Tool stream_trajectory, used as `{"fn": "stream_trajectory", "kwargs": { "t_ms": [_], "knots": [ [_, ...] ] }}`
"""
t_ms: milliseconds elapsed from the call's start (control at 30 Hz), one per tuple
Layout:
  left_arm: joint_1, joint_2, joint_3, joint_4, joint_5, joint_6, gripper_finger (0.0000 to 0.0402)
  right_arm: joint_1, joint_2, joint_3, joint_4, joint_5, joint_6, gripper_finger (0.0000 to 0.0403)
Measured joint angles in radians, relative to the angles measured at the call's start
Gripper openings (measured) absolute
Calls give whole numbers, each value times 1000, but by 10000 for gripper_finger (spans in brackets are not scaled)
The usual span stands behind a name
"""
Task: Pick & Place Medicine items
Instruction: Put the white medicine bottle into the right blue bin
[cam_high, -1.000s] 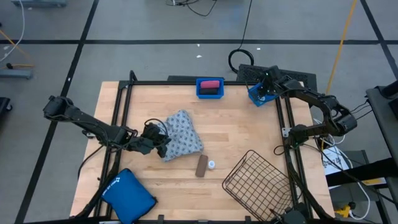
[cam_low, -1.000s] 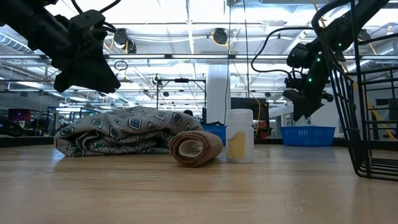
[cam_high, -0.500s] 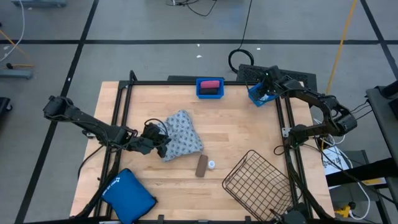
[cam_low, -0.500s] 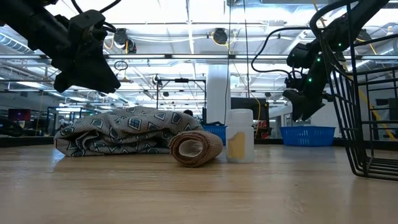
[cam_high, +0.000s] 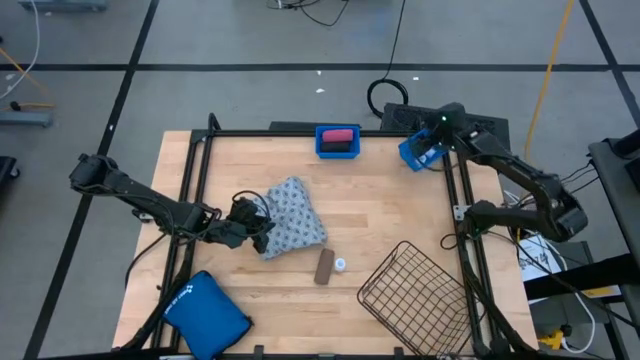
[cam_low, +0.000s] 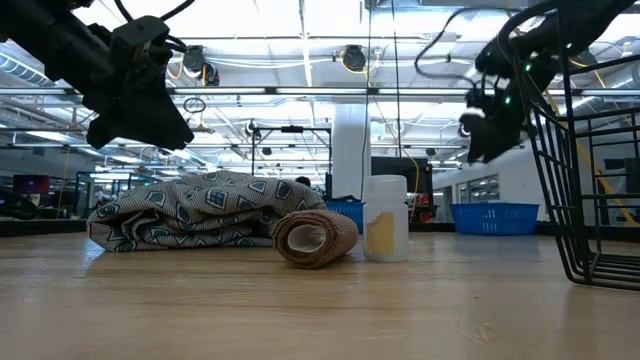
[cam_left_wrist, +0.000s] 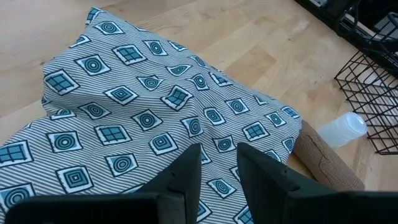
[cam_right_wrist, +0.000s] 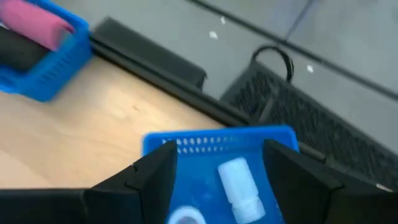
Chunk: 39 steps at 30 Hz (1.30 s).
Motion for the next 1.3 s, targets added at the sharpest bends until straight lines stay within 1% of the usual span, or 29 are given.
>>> {"fn": "stream_trajectory", "kwargs": {
  "t_ms": [33,167,267,400,533,633,700,800,900,967,1067,1133,1200,1300],
  "knots": [
    [0,0,0,0,0,0,113,12,-25,0,-1,-7,0,228],
    [0,0,0,0,0,0,113,83,-118,0,7,-94,2,224],
    [0,0,0,0,0,0,113,172,-172,0,7,-138,35,220],
    [0,0,0,0,0,0,113,322,-208,0,27,-190,117,217],
    [0,0,0,0,0,0,113,479,-212,0,142,-309,226,217],
    [0,0,0,0,0,0,113,605,-198,0,268,-339,238,216],
    [0,0,0,0,0,0,113,691,-181,0,337,-339,206,217],
    [0,0,0,0,0,0,113,838,-129,0,430,-328,93,223],
    [0,0,0,0,0,0,113,973,-44,0,524,-259,33,240],
    [0,0,0,0,0,0,113,1037,17,0,594,-216,6,256],
    [0,0,0,0,0,0,113,1105,107,0,682,-181,-3,282],
    [0,0,0,0,0,0,113,1137,161,0,717,-178,-1,295],
    [0,0,0,0,0,0,113,1162,208,4,722,-178,-1,302],
    [0,0,0,0,0,0,113,1189,283,24,719,-178,13,302]
  ]
}}
